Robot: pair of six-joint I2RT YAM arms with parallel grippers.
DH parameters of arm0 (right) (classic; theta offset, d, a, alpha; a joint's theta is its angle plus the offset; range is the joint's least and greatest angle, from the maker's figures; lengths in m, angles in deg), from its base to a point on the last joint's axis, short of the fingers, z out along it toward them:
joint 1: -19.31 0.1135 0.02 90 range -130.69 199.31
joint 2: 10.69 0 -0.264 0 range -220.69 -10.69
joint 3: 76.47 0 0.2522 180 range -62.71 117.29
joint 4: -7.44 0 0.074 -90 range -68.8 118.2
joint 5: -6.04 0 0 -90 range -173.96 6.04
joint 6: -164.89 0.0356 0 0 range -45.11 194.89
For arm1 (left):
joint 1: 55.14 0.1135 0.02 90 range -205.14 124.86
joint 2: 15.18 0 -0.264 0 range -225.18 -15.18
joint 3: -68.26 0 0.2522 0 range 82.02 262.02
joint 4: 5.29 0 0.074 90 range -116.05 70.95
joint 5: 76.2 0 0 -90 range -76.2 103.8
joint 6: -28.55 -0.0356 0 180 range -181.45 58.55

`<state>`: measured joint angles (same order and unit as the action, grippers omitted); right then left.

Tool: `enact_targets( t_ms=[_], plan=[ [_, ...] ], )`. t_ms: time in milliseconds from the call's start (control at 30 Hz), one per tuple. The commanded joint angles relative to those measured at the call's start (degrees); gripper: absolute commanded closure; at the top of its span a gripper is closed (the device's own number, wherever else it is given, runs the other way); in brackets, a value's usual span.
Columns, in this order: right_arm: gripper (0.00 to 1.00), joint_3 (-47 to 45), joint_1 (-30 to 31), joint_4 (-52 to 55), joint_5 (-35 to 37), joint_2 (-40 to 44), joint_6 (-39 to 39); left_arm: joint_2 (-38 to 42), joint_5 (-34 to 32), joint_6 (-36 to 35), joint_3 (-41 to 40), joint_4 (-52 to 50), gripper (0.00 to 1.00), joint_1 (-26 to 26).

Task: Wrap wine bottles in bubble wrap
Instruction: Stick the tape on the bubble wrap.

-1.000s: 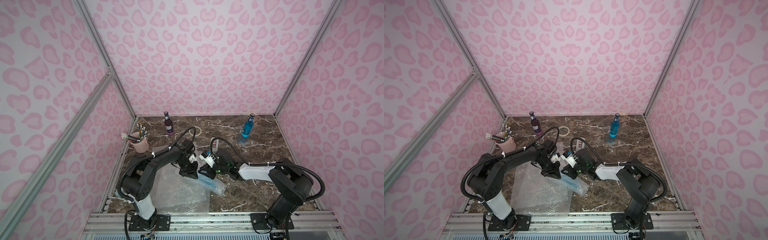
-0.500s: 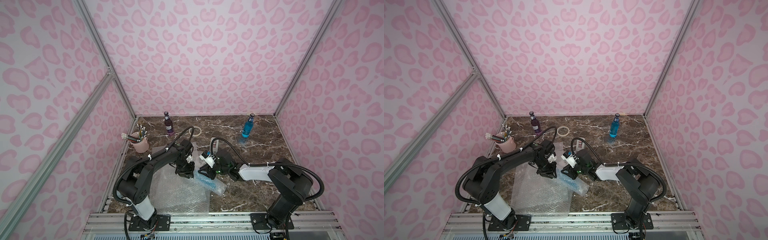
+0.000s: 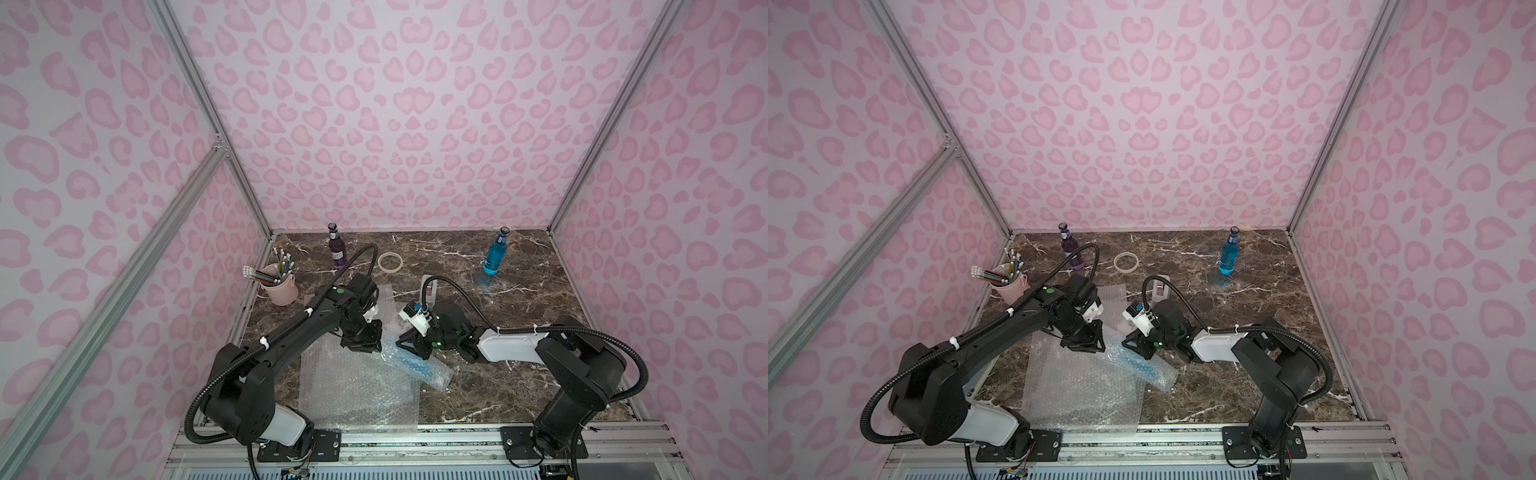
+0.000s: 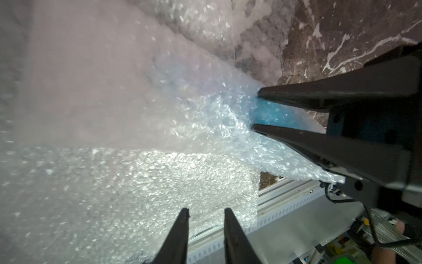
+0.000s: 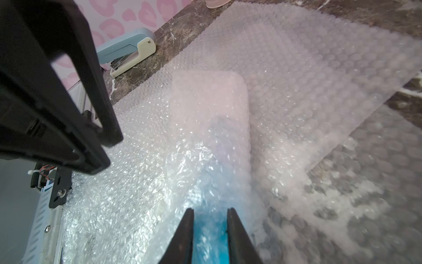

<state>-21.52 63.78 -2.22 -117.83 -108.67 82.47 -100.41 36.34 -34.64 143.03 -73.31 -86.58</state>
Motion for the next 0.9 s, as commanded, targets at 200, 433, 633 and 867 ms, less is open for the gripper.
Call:
enact_targets(
  t_ms=[200,433,633,867],
  plan=[
    [0.74,-1.0,0.1,7.5,1.3,-0.7,0.8,-3.3,6.8,6.2,-4.3,15.2,0.81,-1.6],
    [0.74,-0.9,0.2,7.5,1.5,-0.8,1.1,-6.7,7.0,5.6,-6.0,18.0,0.85,-1.7],
    [0.74,-0.9,0.0,7.7,1.7,-0.8,1.4,-8.9,4.6,4.3,-6.4,17.2,0.87,-1.8],
    [0.69,-0.4,-0.4,9.1,1.3,0.9,1.9,-10.0,2.8,4.5,-6.8,17.9,0.87,-1.9]
  ],
)
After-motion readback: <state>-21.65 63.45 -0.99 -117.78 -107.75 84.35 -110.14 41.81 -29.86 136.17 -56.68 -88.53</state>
